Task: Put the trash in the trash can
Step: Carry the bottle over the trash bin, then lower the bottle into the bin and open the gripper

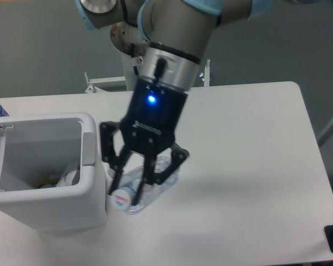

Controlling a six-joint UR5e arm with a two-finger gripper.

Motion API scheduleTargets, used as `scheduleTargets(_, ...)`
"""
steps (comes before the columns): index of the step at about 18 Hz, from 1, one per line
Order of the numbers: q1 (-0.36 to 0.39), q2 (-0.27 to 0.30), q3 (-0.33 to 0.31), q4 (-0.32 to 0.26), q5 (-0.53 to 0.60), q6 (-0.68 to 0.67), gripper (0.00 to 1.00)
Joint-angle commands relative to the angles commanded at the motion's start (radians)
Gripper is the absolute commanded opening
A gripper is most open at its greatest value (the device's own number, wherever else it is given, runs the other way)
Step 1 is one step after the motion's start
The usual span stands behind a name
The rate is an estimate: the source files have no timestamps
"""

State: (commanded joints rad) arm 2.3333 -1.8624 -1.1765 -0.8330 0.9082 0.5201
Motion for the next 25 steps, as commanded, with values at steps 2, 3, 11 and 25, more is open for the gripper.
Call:
scheduleTargets(2, -0.020, 0.017, -0.002, 0.000, -0.006, -0.050, 0.36)
scheduleTargets(3, -0.026, 0.038, -0.005, 0.000, -0.008, -0.075, 0.36)
scheduleTargets(11, -0.135, 0.081, -0.021, 0.000, -0.008, -0.212, 0.36)
scheduleTargets(25, -0.178, 0.035, -0.098, 0.000, -0.005, -0.222, 0.37)
